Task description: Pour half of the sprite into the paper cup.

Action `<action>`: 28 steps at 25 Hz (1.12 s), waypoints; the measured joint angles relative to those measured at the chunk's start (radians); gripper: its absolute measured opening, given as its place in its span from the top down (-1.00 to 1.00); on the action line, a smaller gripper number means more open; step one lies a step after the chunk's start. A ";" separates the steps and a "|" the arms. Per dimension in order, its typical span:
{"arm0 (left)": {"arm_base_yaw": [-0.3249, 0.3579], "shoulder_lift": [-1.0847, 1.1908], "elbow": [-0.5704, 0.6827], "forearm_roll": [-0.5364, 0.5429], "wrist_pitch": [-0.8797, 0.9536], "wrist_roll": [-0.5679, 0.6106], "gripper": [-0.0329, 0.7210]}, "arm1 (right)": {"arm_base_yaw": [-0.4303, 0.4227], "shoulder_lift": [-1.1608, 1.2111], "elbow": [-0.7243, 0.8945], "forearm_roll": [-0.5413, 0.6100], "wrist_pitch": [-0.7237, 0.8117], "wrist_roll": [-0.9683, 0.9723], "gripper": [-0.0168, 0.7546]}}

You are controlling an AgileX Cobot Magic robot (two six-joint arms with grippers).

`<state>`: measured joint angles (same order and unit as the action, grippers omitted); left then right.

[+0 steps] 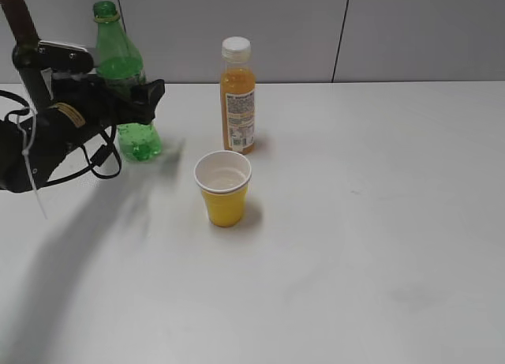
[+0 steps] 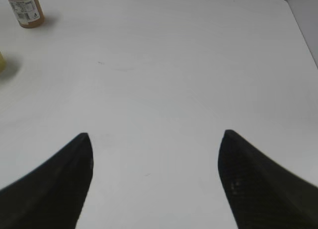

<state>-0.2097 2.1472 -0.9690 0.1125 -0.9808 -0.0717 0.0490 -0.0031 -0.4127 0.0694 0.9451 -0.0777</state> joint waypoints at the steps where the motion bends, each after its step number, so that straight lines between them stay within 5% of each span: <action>1: 0.000 -0.008 0.014 0.000 0.000 0.000 -0.93 | 0.000 0.000 0.000 0.000 0.000 0.000 -0.58; 21: 0.013 -0.286 0.356 -0.054 0.017 0.025 -0.87 | 0.000 0.000 0.000 0.000 0.000 0.000 -0.58; 28: 0.066 -0.498 0.407 -0.055 0.321 0.054 -0.84 | 0.000 0.000 0.000 0.000 0.000 0.000 -0.58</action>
<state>-0.1433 1.6493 -0.5624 0.0576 -0.6602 -0.0177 0.0490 -0.0031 -0.4127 0.0694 0.9451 -0.0777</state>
